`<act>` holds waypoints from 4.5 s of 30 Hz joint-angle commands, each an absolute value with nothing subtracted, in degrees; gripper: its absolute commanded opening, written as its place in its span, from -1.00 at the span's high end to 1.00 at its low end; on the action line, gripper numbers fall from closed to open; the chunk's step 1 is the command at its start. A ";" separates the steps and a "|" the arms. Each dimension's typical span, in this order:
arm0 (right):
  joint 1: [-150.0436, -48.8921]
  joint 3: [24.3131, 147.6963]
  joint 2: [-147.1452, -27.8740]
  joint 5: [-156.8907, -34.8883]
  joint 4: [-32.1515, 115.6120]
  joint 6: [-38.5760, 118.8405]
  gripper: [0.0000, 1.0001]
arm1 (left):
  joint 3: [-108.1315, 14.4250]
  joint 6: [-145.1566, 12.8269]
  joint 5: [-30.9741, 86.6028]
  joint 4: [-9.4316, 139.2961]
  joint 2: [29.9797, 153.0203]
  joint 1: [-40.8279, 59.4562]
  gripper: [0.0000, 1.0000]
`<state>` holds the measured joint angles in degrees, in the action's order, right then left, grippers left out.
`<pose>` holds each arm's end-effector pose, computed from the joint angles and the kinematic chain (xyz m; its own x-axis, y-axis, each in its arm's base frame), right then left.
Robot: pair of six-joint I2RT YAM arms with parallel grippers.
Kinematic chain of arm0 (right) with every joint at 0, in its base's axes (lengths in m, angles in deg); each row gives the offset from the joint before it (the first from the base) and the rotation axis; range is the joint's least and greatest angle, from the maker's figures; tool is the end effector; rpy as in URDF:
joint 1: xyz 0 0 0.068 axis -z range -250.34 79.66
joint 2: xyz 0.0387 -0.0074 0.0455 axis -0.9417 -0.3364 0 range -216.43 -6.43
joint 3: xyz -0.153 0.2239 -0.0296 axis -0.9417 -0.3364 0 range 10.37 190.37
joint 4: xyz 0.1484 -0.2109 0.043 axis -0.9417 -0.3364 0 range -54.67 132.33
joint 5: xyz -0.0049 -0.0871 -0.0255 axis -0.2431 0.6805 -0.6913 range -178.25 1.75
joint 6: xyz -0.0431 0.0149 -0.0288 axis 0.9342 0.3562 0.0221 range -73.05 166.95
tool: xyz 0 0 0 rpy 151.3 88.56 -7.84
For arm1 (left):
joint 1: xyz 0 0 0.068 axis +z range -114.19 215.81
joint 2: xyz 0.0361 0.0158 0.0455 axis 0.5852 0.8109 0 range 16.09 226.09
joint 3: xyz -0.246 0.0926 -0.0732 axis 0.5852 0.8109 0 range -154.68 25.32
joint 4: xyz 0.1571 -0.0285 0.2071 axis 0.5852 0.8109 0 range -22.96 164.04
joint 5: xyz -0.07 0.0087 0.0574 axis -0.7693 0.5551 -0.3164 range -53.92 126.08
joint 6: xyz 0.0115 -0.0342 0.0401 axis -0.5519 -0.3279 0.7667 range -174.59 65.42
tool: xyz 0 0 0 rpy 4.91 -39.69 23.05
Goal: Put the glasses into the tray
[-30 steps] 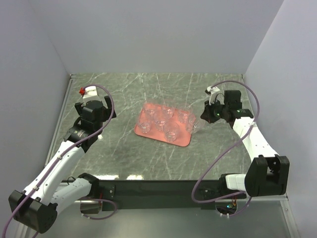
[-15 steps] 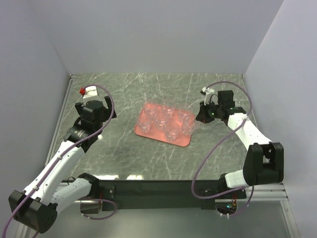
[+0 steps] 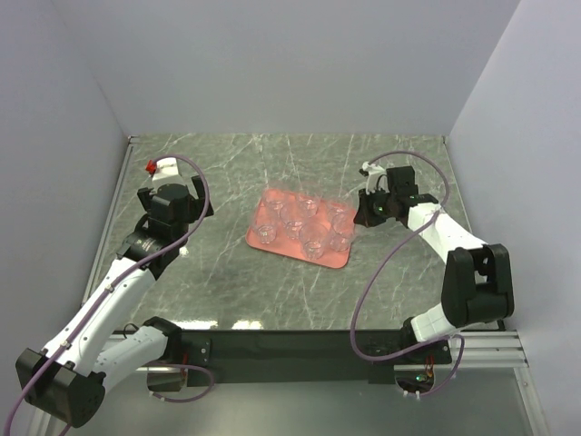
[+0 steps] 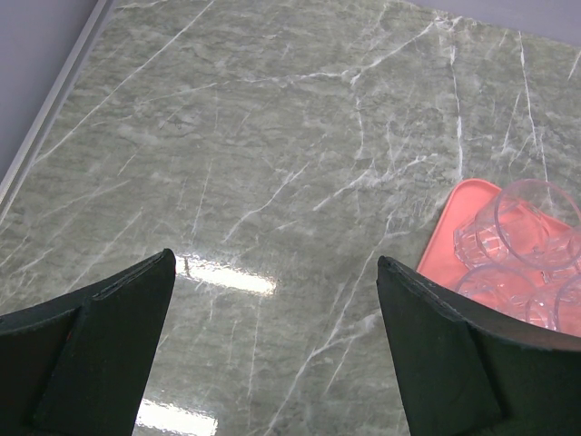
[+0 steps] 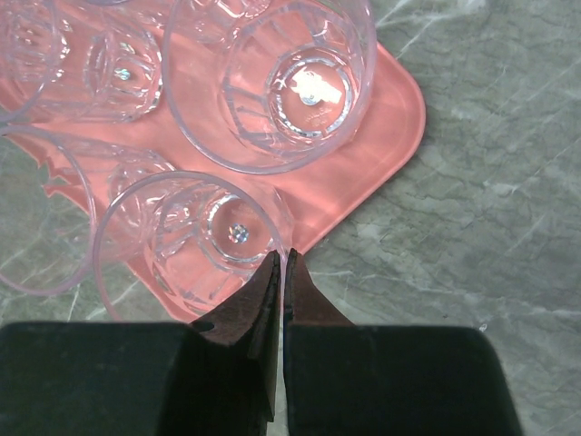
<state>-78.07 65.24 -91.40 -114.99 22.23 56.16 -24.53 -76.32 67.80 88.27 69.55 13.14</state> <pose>0.3015 0.0572 0.2242 -0.6865 -0.2374 -0.6873 -0.5222 0.8188 0.2387 0.1971 -0.0621 0.3262 -0.3185 -0.2083 -0.9248 -0.2479 0.9599 -0.1308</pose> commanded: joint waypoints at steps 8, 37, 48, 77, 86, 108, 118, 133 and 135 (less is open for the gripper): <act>-79.39 68.82 -90.72 -113.21 21.58 58.11 0.15 | -24.08 -76.03 67.45 86.55 68.92 13.40 -0.97; -67.88 50.02 -37.99 -86.27 26.50 48.12 -1.00 | -19.15 -73.39 66.49 82.15 63.47 13.40 -0.99; -67.62 46.76 -34.20 -73.31 26.68 45.28 -1.00 | -18.98 -75.42 64.73 86.20 59.69 13.49 -0.99; -58.74 46.58 -37.19 -71.28 26.24 41.67 -1.00 | -15.38 -74.27 63.76 82.50 58.28 13.40 -0.99; -56.72 46.32 -36.66 -72.43 26.33 41.94 -1.00 | -15.47 -74.45 63.94 82.94 57.14 13.49 -0.99; -55.05 45.61 -36.31 -72.96 27.03 41.23 -0.95 | -16.43 -74.89 64.55 84.44 55.82 13.40 -0.99; -54.70 45.61 -36.05 -72.95 26.86 40.88 -0.95 | -16.61 -74.80 64.38 84.70 55.73 13.49 -0.99; -53.91 45.44 -35.78 -72.17 27.12 41.06 -0.93 | -16.34 -74.80 64.38 84.53 54.77 13.40 -0.99; -53.73 45.61 -35.96 -72.08 27.21 41.32 -0.95 | -16.34 -74.80 64.38 84.44 54.68 13.40 -0.99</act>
